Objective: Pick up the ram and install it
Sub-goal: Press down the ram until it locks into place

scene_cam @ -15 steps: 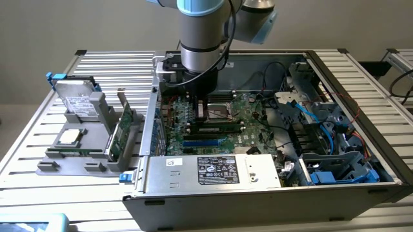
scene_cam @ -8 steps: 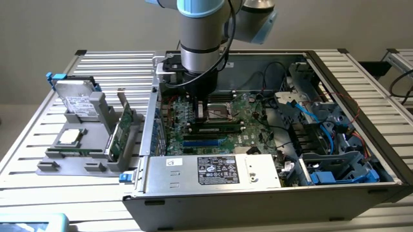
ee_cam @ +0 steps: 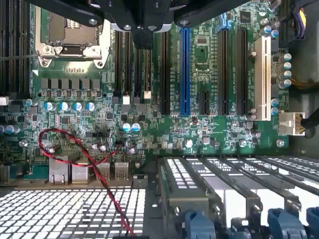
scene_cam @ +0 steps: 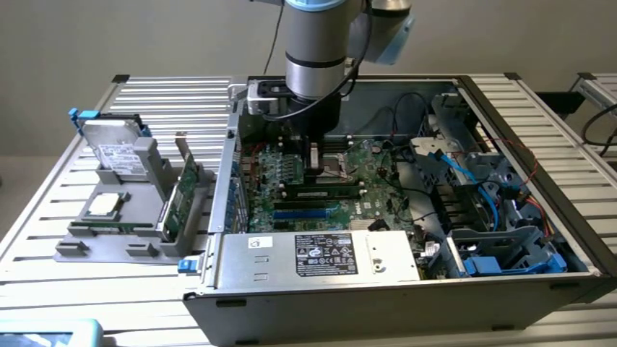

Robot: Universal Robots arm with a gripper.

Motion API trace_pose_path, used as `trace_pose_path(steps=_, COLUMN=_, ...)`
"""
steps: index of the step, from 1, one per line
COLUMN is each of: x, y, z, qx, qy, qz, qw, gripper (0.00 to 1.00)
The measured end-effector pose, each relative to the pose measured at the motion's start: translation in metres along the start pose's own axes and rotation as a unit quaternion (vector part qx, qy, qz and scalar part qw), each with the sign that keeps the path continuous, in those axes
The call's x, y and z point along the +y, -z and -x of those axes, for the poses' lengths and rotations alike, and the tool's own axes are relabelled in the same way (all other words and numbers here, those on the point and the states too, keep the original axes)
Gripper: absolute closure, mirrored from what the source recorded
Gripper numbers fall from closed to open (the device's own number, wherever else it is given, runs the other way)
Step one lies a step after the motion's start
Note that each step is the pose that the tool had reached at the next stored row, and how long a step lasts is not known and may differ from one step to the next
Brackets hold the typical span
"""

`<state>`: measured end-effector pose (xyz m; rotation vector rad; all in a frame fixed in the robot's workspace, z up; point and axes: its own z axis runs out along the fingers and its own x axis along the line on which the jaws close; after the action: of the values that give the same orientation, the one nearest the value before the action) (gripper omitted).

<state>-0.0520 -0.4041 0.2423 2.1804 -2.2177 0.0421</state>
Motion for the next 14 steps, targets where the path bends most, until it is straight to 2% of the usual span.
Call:
trace_pose_path(steps=9, x=-0.0263, y=0.0025, z=-0.001, qx=-0.0003, qy=0.000, qz=0.0000, qw=1.0000, gripper=0.89)
trace_pose_path(steps=14, x=-0.0293, y=0.0025, z=-0.002, qx=-0.0002, qy=0.001, qz=0.0001, qw=1.0000, gripper=0.89)
